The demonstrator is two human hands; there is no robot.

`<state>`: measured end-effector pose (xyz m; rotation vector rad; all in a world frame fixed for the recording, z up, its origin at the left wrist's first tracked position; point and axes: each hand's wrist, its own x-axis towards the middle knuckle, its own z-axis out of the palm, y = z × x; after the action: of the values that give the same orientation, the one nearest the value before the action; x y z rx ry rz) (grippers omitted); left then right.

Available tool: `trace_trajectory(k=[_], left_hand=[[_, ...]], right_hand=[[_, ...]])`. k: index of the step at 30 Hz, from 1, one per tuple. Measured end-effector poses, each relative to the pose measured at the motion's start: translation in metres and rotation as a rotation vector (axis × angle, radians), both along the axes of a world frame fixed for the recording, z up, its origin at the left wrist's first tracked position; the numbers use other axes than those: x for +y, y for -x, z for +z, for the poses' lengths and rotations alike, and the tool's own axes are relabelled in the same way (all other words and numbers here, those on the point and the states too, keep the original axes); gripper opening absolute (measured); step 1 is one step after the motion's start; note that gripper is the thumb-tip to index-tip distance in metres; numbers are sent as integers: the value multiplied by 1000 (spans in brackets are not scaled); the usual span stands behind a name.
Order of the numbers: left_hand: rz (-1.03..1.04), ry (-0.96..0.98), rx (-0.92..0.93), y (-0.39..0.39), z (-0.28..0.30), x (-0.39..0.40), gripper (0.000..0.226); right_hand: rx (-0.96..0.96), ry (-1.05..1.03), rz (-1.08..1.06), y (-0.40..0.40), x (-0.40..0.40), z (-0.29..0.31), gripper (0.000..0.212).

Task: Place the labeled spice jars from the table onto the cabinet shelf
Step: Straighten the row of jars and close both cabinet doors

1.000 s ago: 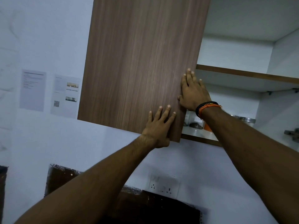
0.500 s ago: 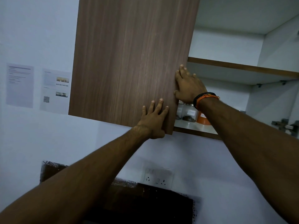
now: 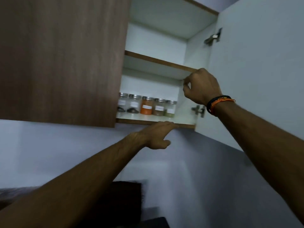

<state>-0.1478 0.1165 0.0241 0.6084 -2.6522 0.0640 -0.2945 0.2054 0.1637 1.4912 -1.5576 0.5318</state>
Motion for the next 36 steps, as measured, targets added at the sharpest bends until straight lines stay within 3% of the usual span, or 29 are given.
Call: trace_trajectory(k=[5, 10, 14, 19, 24, 29, 36], left_hand=[[-170, 22, 1, 68, 8, 43, 75], [-333, 62, 129, 134, 19, 103, 77], [-447, 145, 188, 180, 23, 151, 82], [-523, 96, 240, 221, 29, 190, 90], [-459, -16, 334, 254, 23, 215, 106], [-325, -37, 412, 275, 18, 235, 120], [-258, -68, 425, 276, 21, 257, 120]], right_hand=[[9, 88, -248, 60, 72, 6, 23], [74, 243, -385, 102, 137, 11, 24], [87, 363, -451, 139, 181, 6, 41], [80, 295, -561, 177, 216, -4, 54], [-4, 339, -471, 193, 228, -6, 62], [-268, 432, -295, 194, 229, 5, 66], [-396, 547, -262, 193, 225, 4, 43]])
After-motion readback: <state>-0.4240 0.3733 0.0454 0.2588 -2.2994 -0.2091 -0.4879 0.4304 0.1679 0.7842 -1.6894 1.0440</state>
